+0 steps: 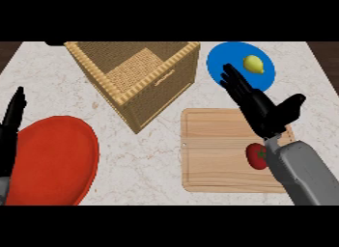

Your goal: Pick the tomato from the cutting board and place it in the basket

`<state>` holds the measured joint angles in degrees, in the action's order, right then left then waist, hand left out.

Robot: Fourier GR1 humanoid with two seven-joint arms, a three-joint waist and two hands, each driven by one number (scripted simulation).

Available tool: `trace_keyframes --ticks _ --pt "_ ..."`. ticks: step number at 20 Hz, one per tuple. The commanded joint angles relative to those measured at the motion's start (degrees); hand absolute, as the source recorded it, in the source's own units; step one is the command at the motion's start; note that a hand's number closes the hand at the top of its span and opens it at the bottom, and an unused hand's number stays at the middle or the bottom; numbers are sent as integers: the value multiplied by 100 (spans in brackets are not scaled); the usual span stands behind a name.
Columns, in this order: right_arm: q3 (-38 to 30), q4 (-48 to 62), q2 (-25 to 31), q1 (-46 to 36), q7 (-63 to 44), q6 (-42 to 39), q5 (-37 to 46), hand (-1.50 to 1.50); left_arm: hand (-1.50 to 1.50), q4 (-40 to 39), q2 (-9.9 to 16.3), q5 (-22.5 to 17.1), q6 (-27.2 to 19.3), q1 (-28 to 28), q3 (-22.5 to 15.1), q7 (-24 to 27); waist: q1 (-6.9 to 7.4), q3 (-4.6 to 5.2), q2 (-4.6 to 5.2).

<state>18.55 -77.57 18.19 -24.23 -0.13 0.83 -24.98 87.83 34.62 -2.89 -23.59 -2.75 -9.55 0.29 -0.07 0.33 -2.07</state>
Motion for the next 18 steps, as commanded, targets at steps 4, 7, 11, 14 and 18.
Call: trace_keyframes --ticks 4,7,11,14,18 --pt "625 -748 58 102 255 -1585 -246 150 0 332 -89 -141 538 -405 -160 89 -30 -38 184" --pt "-871 -435 -925 582 933 -102 -1352 150 0 229 -119 -246 499 -420 -57 109 -768 -270 249" --pt "1721 -2082 -961 1509 325 -781 14 -150 0 131 -180 -567 1167 -617 -93 231 -140 -27 165" --pt "1957 -2707 -602 1770 329 -60 1142 -150 0 155 -133 -542 1265 -667 -82 181 -160 -27 155" --pt "1223 -3120 331 711 -619 346 2156 -150 0 126 -87 -554 1257 -741 -51 41 -251 -6 85"
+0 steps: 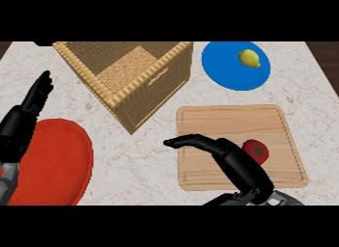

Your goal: Pick the tomato from the cutting board and place it in the basket

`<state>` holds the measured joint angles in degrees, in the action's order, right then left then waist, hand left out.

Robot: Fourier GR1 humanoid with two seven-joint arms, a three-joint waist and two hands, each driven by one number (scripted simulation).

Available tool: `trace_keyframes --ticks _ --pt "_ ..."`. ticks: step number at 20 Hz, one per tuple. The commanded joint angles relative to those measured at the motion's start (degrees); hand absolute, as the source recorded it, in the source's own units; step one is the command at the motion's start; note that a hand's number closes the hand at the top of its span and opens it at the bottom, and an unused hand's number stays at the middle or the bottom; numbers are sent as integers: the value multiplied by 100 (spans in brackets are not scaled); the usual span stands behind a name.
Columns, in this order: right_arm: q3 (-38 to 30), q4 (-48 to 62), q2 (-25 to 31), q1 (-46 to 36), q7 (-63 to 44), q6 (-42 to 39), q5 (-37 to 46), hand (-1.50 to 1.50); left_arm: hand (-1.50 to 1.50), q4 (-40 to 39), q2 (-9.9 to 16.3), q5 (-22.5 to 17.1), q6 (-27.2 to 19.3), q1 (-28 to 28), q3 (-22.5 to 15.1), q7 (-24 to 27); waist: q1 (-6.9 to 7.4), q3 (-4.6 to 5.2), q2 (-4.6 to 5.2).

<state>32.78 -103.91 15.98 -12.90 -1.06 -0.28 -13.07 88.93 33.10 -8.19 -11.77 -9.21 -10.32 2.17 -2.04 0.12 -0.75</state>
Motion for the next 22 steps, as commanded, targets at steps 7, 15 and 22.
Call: trace_keyframes --ticks 7,15,22 --pt "-433 -637 2614 -1963 -2187 -1238 1646 -150 0 -228 21 -122 242 -165 101 63 76 52 6" --pt "-367 -447 3774 -3053 -2780 -4088 200 -150 0 -15 -143 35 221 -202 -81 11 263 10 60" --pt "-343 583 3181 -3607 -3203 -5073 243 -150 0 -230 -473 317 160 -386 -45 117 274 -6 90"
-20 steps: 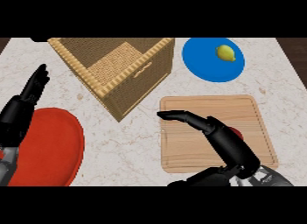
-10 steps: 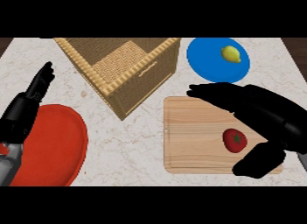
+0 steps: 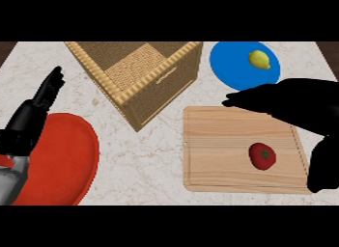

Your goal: Pick the tomato from the cutting board and place it in the basket

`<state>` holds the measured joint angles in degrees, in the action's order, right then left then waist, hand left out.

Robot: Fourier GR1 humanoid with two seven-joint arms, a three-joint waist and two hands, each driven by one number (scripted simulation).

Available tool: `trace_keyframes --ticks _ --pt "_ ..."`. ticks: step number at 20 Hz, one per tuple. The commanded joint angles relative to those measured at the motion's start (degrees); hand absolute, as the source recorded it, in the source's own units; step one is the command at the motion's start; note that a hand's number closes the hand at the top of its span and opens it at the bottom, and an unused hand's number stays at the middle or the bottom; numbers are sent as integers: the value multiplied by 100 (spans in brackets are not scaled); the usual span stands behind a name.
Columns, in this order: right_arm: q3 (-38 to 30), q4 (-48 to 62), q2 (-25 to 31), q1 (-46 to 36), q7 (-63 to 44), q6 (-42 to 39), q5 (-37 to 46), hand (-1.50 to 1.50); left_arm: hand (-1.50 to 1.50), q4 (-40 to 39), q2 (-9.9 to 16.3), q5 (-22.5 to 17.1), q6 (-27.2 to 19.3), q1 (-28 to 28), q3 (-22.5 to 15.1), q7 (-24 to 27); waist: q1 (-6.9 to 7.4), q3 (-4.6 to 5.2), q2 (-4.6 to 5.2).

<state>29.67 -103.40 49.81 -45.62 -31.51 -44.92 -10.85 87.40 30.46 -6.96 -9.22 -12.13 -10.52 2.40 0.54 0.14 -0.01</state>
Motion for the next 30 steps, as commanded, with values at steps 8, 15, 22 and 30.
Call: trace_keyframes --ticks 8,15,22,30 --pt "-369 484 -632 336 166 -1014 834 -150 0 150 -324 294 188 238 223 -13 -21 -14 -2" --pt "276 861 -946 962 993 -850 2480 -150 0 -146 -440 372 329 39 383 34 -16 -17 19" --pt "351 1256 -1143 1304 1820 -724 3674 -150 0 19 -559 498 539 71 546 -151 -18 -16 9" --pt "191 2179 -1182 1432 3186 -61 4853 -150 0 -331 -802 837 617 -179 736 96 -29 -15 11"
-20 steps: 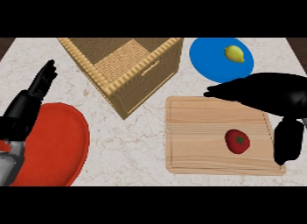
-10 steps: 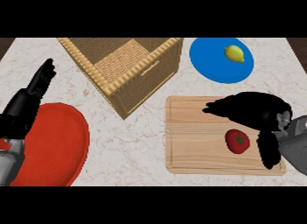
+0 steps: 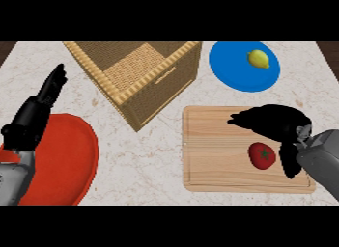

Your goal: Pick the tomato from the cutting board and place it in the basket

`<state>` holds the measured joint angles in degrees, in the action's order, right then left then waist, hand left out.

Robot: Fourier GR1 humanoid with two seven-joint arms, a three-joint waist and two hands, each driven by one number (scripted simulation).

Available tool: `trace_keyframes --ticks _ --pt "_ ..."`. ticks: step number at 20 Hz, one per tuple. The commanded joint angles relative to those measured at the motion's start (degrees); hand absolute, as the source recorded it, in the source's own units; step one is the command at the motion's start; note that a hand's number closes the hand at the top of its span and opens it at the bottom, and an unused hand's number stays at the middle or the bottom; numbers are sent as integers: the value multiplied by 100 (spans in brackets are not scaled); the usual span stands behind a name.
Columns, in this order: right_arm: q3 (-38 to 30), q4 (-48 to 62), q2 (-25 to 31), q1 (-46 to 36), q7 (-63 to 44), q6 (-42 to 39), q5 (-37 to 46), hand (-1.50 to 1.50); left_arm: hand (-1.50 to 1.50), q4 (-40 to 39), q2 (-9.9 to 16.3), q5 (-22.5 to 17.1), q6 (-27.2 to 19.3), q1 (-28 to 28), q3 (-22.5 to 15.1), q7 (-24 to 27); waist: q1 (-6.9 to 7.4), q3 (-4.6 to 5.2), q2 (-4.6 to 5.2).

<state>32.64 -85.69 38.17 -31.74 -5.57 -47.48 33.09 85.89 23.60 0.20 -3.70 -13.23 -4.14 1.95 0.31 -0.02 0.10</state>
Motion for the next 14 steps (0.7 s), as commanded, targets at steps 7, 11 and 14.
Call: trace_keyframes --ticks 7,11,14 --pt "-72 97 -524 743 552 611 1178 -150 0 336 -86 51 346 181 391 -234 -20 2 -13" --pt "-403 800 -535 509 1246 716 1460 -150 0 502 -256 277 334 102 335 -446 -6 1 -7" --pt "-491 91 -668 1054 874 503 1533 -150 0 806 -265 329 421 569 437 -280 -21 2 -19"
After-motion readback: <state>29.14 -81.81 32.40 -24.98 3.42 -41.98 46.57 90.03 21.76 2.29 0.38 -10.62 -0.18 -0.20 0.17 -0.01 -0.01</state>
